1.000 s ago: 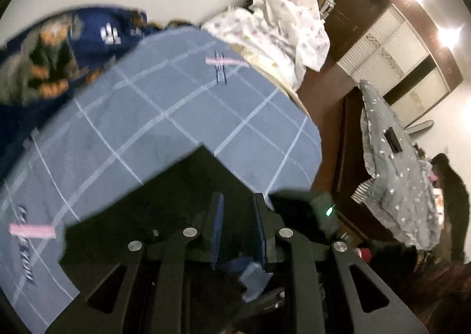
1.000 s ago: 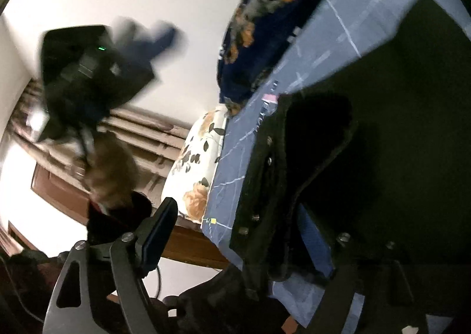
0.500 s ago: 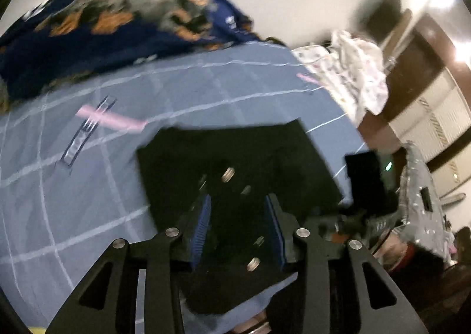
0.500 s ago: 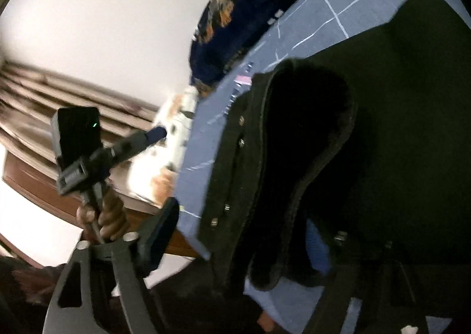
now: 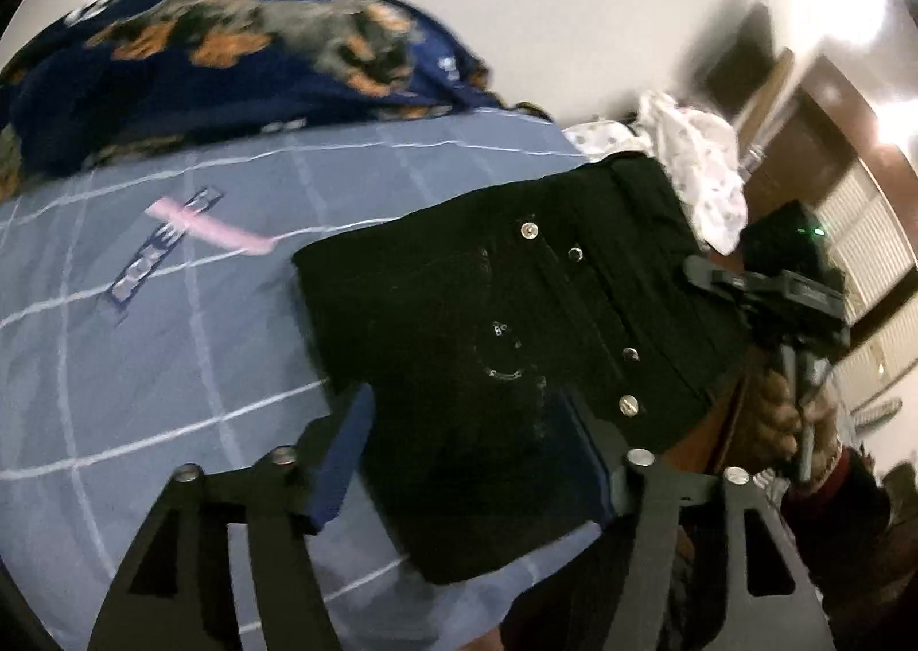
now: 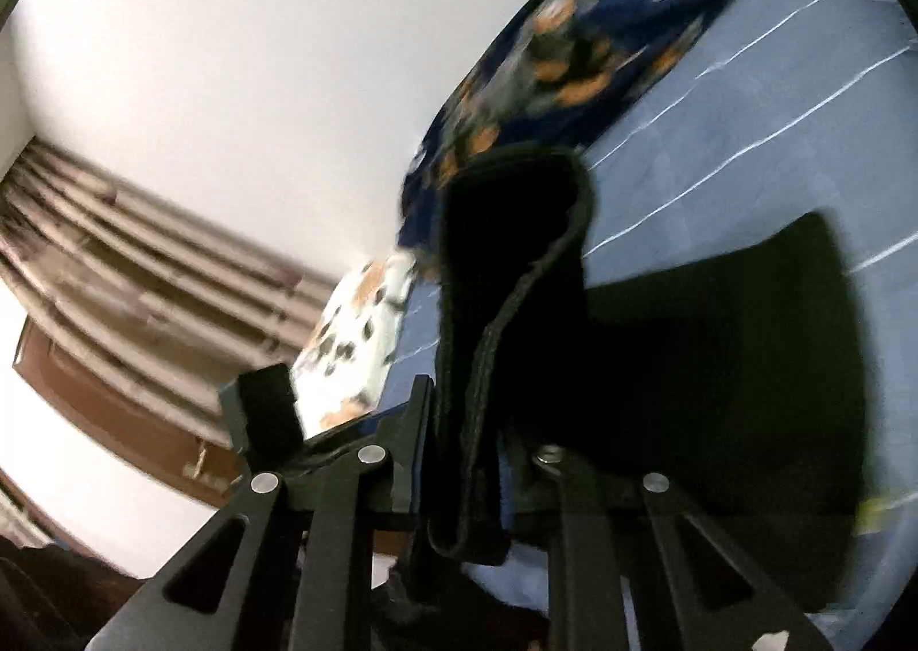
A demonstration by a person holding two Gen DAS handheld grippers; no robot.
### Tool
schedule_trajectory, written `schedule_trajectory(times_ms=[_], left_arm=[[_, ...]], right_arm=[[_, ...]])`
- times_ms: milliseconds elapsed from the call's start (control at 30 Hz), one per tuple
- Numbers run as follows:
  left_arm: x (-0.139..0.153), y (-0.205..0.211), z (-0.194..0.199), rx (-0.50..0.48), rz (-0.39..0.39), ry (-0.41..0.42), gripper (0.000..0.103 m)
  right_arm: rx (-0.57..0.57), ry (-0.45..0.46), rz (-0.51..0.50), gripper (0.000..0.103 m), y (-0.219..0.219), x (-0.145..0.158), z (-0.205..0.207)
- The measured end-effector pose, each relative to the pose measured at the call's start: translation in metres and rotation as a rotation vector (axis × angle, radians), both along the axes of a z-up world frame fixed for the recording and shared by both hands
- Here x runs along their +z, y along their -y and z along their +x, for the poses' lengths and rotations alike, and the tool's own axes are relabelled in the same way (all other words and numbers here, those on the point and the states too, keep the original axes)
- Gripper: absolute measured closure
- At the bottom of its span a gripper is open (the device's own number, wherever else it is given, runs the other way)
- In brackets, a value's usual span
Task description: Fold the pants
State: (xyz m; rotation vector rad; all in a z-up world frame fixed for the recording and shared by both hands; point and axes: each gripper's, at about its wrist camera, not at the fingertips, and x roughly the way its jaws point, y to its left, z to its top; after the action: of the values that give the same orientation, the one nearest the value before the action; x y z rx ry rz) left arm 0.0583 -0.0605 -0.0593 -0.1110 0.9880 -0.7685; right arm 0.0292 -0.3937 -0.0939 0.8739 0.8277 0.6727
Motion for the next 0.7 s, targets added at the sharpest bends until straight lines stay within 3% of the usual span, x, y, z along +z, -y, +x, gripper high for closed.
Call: schedule_trajectory(times_ms=[167, 267, 533, 700], left_arm=[[-0.023, 0.04, 0.005, -0.058, 0.048, -0.013, 0.036], [-0.038, 0.052, 0.013, -0.054, 0.067, -0.046, 0.036], [-0.051, 0.048, 0.019, -0.019, 0.081, -0.055, 0.036], [-0.072, 0.047, 0.026, 0.0, 0.105, -0.098, 0.036]], right_arm=[[-0.16, -0.206, 0.023, 0.085, 0.069, -0.077, -0.021], [-0.202, -0.264, 0.114, 0.086, 0.082, -0.112, -0.035], [-0.175, -0.24, 0.119, 0.085, 0.072, -0.104, -0.034], [-0.258, -0.293, 0.159, 0.073, 0.095, -0.117, -0.048]])
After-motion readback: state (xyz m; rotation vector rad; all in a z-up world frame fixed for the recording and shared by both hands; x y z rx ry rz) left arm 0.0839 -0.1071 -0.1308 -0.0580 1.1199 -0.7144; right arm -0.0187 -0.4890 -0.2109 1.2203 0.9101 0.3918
